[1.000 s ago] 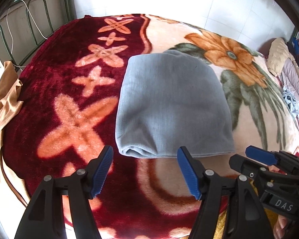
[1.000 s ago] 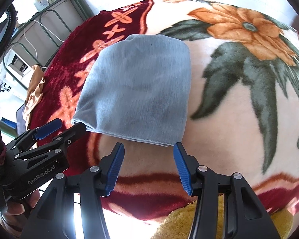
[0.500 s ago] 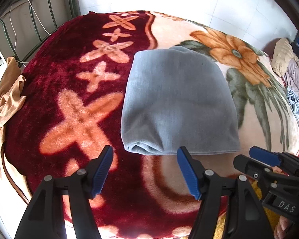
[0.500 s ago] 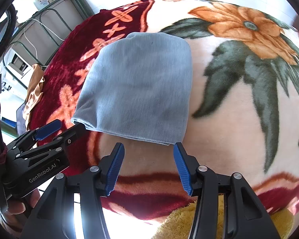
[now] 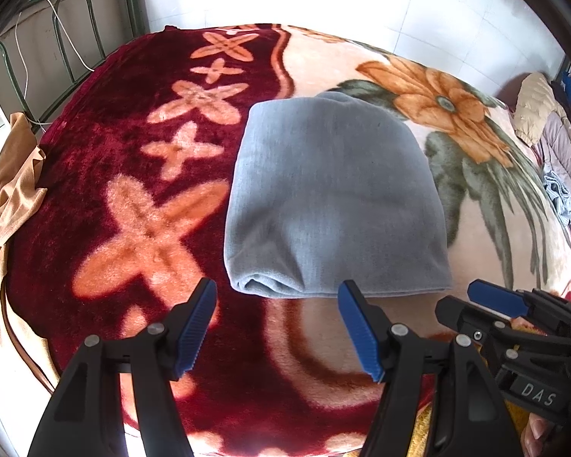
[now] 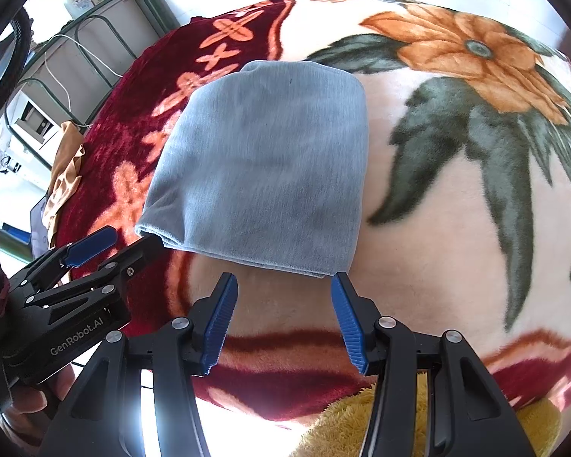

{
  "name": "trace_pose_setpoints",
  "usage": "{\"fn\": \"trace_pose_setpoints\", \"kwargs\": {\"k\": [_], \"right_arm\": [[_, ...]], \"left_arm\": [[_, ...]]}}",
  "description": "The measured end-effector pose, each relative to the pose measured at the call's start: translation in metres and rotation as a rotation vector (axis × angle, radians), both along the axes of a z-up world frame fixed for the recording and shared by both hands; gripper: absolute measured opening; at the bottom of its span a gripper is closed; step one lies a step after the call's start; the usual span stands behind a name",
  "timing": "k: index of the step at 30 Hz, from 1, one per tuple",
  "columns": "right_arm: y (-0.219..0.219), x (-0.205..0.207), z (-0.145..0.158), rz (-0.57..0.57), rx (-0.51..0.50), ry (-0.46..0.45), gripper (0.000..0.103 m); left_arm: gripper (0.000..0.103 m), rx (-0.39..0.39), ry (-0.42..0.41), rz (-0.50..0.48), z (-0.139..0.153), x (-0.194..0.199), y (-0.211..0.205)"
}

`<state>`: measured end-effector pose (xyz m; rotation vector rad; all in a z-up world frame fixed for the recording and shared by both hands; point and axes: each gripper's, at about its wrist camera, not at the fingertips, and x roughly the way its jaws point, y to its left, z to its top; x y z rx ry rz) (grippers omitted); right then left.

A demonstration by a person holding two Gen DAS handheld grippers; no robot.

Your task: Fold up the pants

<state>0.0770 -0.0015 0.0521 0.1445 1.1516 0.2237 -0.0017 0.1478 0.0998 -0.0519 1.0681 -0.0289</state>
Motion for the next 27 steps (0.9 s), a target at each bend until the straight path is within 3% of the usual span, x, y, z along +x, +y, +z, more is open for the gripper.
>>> {"fn": "trace_pose_setpoints", "kwargs": {"k": [27], "right_arm": [[-0.0006, 0.0002, 0.0006, -0.002, 0.001, -0.002, 0.052]], "left_arm": [[0.070, 0.004, 0.000, 0.000, -0.0010, 0.0001, 0.0004]]}}
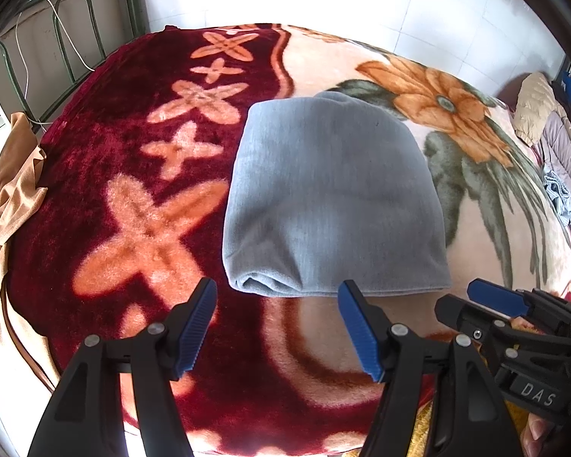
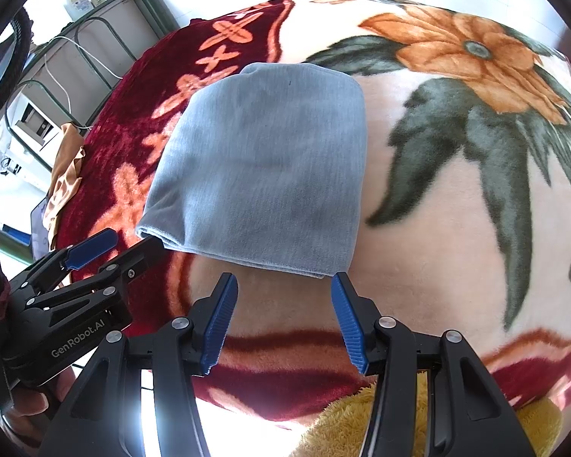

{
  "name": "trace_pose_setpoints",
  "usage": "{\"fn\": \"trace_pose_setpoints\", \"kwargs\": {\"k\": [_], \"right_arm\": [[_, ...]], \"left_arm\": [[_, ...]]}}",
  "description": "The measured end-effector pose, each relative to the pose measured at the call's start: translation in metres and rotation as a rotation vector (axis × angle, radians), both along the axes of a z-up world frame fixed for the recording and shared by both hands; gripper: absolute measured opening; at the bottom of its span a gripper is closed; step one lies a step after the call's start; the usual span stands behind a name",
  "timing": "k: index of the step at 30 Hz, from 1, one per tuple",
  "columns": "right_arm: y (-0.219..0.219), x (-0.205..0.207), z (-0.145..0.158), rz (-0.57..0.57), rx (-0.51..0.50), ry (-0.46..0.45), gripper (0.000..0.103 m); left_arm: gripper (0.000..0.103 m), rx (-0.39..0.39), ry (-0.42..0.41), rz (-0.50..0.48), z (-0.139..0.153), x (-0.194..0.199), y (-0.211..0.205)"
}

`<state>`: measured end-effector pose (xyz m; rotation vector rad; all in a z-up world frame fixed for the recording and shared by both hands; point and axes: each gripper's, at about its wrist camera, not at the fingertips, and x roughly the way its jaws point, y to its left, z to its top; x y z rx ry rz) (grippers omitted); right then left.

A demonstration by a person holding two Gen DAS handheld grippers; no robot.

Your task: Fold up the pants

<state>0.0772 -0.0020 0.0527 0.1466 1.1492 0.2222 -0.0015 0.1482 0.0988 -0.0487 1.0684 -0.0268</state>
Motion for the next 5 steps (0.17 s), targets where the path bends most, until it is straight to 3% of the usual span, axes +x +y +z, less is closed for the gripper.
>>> {"fn": "trace_pose_setpoints", "kwargs": {"k": [5], "right_arm": [[-0.0002, 0.0000, 0.0012, 0.000, 0.007, -0.001, 0.052]], "left_arm": [[0.070, -0.010, 0.003, 0.004, 0.0016, -0.0007, 0.0022]]}}
